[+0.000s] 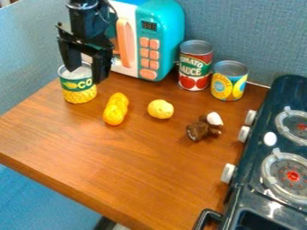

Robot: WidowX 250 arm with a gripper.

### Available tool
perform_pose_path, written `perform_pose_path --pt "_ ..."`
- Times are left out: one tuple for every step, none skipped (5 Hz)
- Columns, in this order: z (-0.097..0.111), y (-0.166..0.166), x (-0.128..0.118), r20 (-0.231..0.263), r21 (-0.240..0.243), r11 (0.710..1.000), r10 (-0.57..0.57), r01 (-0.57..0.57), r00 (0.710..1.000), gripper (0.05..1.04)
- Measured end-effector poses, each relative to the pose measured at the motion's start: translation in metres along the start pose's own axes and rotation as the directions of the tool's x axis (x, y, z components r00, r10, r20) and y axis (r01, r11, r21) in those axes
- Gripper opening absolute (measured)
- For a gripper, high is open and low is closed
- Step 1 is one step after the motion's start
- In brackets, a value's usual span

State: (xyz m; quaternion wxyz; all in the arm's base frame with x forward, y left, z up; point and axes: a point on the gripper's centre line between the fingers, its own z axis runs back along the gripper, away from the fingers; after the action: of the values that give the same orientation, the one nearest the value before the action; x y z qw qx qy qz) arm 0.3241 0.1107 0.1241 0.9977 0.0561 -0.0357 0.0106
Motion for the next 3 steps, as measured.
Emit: perform_pose_path --pt "0.003 0.027 0.017 0.009 0.006 0.998 0.055 -0.055 0.998 1.001" --pt "0.000 0.044 0.031 0.024 0.011 0.996 0.092 -0.092 0.995 1.001" --pt "-0.004 0.052 0.044 0.038 0.001 0.993 0.118 -0.118 0.992 1.001"
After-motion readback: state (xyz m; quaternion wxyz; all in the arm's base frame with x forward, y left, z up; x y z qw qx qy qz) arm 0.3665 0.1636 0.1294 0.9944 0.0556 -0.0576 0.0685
